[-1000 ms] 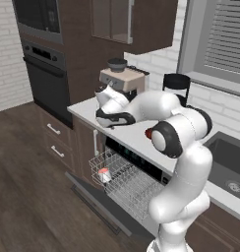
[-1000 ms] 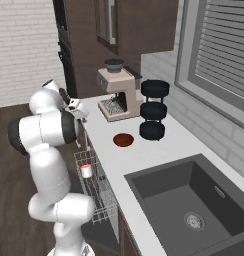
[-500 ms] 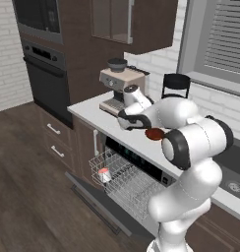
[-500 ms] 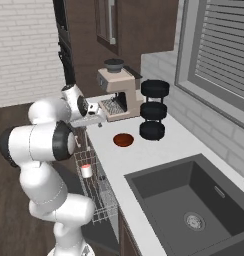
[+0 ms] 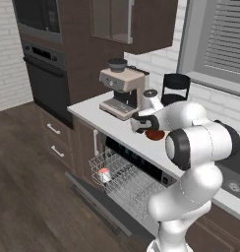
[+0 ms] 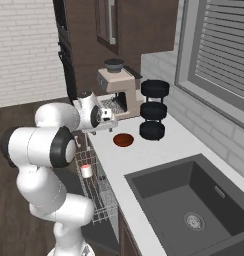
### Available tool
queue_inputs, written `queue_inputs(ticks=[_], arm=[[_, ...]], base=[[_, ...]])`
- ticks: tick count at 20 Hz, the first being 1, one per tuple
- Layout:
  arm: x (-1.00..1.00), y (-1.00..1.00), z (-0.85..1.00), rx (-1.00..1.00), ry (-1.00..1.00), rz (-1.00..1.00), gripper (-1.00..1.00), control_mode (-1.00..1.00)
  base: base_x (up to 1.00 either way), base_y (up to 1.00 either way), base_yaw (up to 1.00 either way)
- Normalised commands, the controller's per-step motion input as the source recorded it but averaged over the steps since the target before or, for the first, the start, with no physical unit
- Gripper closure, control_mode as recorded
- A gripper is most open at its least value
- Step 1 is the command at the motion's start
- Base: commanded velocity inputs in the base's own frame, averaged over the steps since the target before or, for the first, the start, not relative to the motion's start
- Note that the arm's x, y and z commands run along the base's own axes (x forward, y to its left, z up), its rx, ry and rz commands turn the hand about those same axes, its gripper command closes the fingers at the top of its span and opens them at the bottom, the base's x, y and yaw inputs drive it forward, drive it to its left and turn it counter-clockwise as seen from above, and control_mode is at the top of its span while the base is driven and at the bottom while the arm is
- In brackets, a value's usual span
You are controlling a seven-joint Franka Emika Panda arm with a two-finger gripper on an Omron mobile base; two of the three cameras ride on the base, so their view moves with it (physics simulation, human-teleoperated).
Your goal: Pick up the cup and bowl from the counter, place them in the dishwasher, and close the dishwasher door.
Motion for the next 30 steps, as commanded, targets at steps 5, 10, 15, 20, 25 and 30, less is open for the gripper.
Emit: queue_inputs(ticks=[5,10,15,20,25,30], arm=[[0.2,-0.24,-0.21,0.06,0.0,0.21,-1.0,-1.0],[0.39,-0.22,-0.37,0.03,0.02,0.16,-1.0,-1.0],[0.36,-0.16,-0.22,0.0,0.01,0.05,-1.0,-1.0],[0.36,0.0,-0.29,0.0,0.01,0.01,-1.0,-1.0],[0.23,0.0,-0.32,0.0,0.0,0.0,-1.0,-1.0],[0.09,0.0,-0.32,0.0,0.0,0.0,-1.0,-1.0]], base=[[0.0,0.0,0.0],[0.0,0.0,0.0],[0.0,0.0,0.0],[0.0,0.0,0.0],[0.0,0.0,0.0],[0.0,0.0,0.0]])
